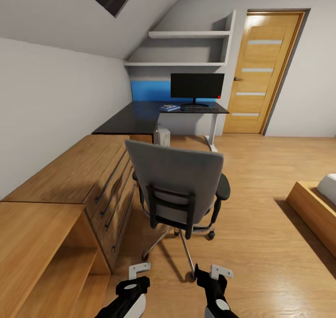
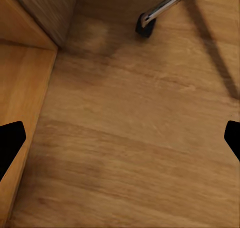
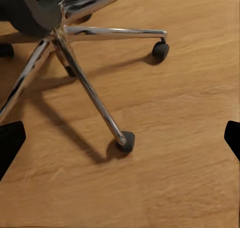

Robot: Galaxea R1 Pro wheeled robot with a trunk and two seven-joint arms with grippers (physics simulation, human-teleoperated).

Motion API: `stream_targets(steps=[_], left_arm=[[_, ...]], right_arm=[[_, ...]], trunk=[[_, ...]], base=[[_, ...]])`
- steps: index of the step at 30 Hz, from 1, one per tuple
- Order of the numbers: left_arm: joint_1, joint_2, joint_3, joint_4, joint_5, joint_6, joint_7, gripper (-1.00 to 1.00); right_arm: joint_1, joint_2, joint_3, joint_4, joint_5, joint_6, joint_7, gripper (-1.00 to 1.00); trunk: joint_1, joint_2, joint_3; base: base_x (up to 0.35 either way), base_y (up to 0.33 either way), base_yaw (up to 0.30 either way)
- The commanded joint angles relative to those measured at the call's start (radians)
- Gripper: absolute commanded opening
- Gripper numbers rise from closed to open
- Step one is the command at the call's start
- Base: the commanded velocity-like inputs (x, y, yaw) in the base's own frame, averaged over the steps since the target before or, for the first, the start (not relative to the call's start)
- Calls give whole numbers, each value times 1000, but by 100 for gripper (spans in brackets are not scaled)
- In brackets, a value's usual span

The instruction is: In the bedroom, organize the workspace by keeping the computer under the desk, ensuring the monitor is on the desk, placing the keyboard on the desk next to the monitor, placing the mouse on the desk next to the keyboard, moving the folder from the swivel chair onto the desk next to the mouse, stacking the notebook on top of the folder with the pen on top of the notebook, and positioning the swivel chair next to the desk.

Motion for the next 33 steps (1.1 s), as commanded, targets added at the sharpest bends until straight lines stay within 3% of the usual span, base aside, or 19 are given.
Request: stream_targets(steps=[1, 4, 5, 8, 11, 16, 19, 22, 23, 25, 30, 33], left_arm=[[-11, -1, -8, 0, 3, 7, 8, 100], [-50, -9, -8, 4, -15, 14, 8, 100], [-85, -10, -8, 7, -25, 21, 8, 100], [-166, -10, -8, 11, -31, 55, 3, 100], [-196, -10, -7, 13, -32, 105, -42, 100], [-208, -4, -5, 19, -33, 130, -112, 100], [-210, 20, -3, 23, -32, 136, -133, 100], [-211, 28, -2, 30, -32, 136, -139, 100], [-211, 31, 0, 36, -31, 134, -141, 100], [-211, 31, 2, 38, -30, 132, -141, 100], [-211, 49, 25, 43, -25, 109, -139, 100], [-211, 38, 20, 35, -36, 93, -137, 100]], right_arm=[[-1, 0, 30, 2, 18, -3, -11, 100], [-8, 2, 57, -3, 68, 2, -32, 100], [-34, 2, 63, -3, 82, 9, -46, 100], [-111, 0, 66, 3, 89, 66, -59, 100], [-145, -3, 64, 6, 89, 113, -62, 100], [-159, -4, 62, 10, 87, 134, -63, 100], [-161, -3, 65, 43, 90, 131, -59, 100], [-162, -2, 72, 74, 96, 99, -57, 100], [-162, 0, 75, 85, 97, 32, -56, 100], [-162, 1, 76, 88, 98, -3, -57, 100], [-161, 3, 80, 86, 121, -31, -80, 100], [-162, 3, 82, 86, 117, -42, -75, 100]], trunk=[[4, -8, -4], [15, -29, -14], [19, -36, -17], [31, -57, -26], [42, -78, -35], [61, -113, -51], [73, -134, -61], [84, -155, -70], [88, -162, -73], [96, -176, -79], [100, -182, -82], [100, -182, -82]], base=[[0, 0, 0], [0, 0, 0], [0, 0, 0], [0, 0, 0], [0, 0, 0], [0, 0, 0], [0, 0, 0], [0, 0, 0], [0, 0, 0], [0, 0, 0], [0, 0, 0], [0, 0, 0]])
